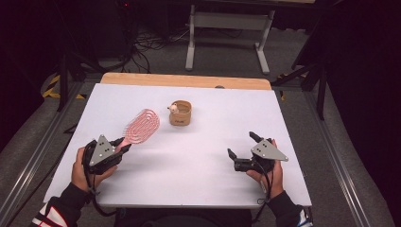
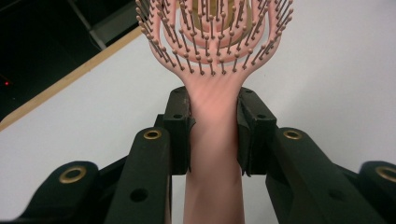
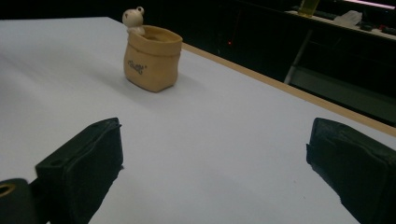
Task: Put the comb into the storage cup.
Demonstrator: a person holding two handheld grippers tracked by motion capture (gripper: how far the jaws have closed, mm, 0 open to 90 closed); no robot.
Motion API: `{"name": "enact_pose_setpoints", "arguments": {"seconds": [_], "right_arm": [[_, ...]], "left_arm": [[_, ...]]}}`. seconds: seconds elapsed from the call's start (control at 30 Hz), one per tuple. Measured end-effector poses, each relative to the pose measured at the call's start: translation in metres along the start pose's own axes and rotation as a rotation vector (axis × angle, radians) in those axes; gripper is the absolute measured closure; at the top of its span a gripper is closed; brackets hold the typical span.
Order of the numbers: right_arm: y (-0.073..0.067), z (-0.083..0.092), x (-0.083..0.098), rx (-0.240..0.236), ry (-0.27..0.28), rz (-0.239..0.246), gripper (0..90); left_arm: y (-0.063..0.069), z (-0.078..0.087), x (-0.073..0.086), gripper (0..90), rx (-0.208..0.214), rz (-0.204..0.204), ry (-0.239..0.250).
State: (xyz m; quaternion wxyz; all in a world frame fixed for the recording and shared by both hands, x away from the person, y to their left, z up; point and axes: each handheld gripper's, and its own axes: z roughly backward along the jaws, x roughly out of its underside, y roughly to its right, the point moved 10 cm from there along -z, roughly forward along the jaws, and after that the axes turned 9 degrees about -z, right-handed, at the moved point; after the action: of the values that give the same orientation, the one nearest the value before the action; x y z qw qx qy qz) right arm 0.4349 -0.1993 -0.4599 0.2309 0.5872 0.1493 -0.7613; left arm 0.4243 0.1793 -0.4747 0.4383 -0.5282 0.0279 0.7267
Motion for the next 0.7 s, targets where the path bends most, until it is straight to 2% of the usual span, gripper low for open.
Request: {"name": "enact_pose_setpoints", "arguments": {"seconds": [0.03,0.1,0.13,0.17,0.23,0.4,0.47,0.5,0.53,0.63,0.7], "right_arm": [[-0.003,-0.003,-0.007,-0.007,0.011,-0.015,3.6],[-0.004,-0.006,-0.014,-0.006,0.019,-0.044,3.6],[-0.006,-0.008,-0.017,-0.013,0.02,-0.064,3.7],[-0.006,-0.008,-0.017,-0.013,0.02,-0.064,3.7],[-0.01,-0.013,-0.027,-0.045,0.036,-0.097,5.4],[-0.021,-0.02,-0.04,-0.075,0.058,-0.098,5.3],[-0.031,-0.026,-0.048,-0.104,0.07,-0.113,5.0],[-0.031,-0.026,-0.048,-0.104,0.07,-0.113,5.0],[-0.039,-0.03,-0.052,-0.125,0.072,-0.116,4.6],[-0.047,-0.035,-0.055,-0.143,0.073,-0.12,4.6],[-0.057,-0.042,-0.057,-0.173,0.065,-0.127,4.5]], "left_arm": [[0.0,-0.002,-0.006,69.9,-0.001,0.014,0.026],[0.0,-0.003,-0.008,69.9,-0.001,0.015,0.033],[0.001,-0.006,-0.014,69.9,-0.007,0.022,0.053],[0.001,-0.006,-0.014,69.9,-0.007,0.022,0.053],[0.004,-0.01,-0.022,69.9,-0.005,0.031,0.075],[0.008,-0.016,-0.031,69.9,-0.001,0.033,0.098],[0.011,-0.019,-0.035,69.9,0.012,0.039,0.105],[0.012,-0.02,-0.037,69.9,0.01,0.039,0.111],[0.015,-0.023,-0.041,69.9,0.02,0.039,0.119],[0.018,-0.026,-0.046,69.9,0.02,0.04,0.13],[0.022,-0.029,-0.05,69.9,0.03,0.029,0.135]]}}
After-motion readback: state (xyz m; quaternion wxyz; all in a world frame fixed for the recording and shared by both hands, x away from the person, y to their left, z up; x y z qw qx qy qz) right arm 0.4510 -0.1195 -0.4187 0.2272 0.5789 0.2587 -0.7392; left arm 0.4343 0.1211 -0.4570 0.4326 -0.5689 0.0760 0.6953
